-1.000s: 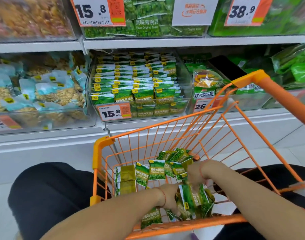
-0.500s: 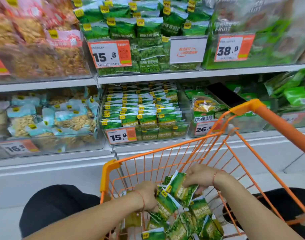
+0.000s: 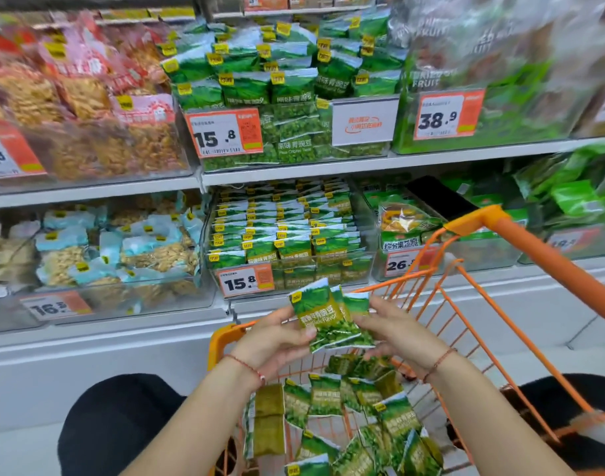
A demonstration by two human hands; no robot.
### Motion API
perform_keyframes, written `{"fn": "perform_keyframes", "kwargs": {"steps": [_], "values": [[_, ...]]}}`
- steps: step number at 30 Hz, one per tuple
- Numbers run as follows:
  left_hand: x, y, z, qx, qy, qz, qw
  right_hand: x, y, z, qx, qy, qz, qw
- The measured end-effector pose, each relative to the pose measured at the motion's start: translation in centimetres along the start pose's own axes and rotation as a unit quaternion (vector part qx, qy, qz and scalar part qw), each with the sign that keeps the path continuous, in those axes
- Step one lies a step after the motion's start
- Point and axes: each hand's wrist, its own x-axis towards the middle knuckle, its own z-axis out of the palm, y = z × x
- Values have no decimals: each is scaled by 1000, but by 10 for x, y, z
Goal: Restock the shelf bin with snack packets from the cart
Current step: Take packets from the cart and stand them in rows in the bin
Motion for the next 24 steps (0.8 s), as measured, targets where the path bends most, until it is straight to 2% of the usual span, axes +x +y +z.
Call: {"fn": "perform_keyframes", "kwargs": {"steps": [3, 6, 8, 12, 16, 19, 24], "values": [[3, -5, 11, -2, 18, 12, 1000, 2, 6, 4, 30, 17, -8, 999], [2, -11, 16, 17, 7, 31, 999, 0, 11, 9, -52, 42, -23, 998], [2, -14, 17, 42, 15, 69, 997, 2, 13, 13, -57, 55, -34, 996], [-6, -13, 23, 151, 21, 169, 974, 1, 13, 14, 7, 51, 2, 999], [-10, -11, 24, 173, 19, 159, 972, -3, 12, 15, 21, 12, 8, 1000], [-9, -13, 25, 151, 20, 142, 978, -1, 12, 13, 54, 23, 14, 998], [-3, -16, 18, 93, 33, 116, 988, -1, 13, 10, 107, -18, 48, 993]]}}
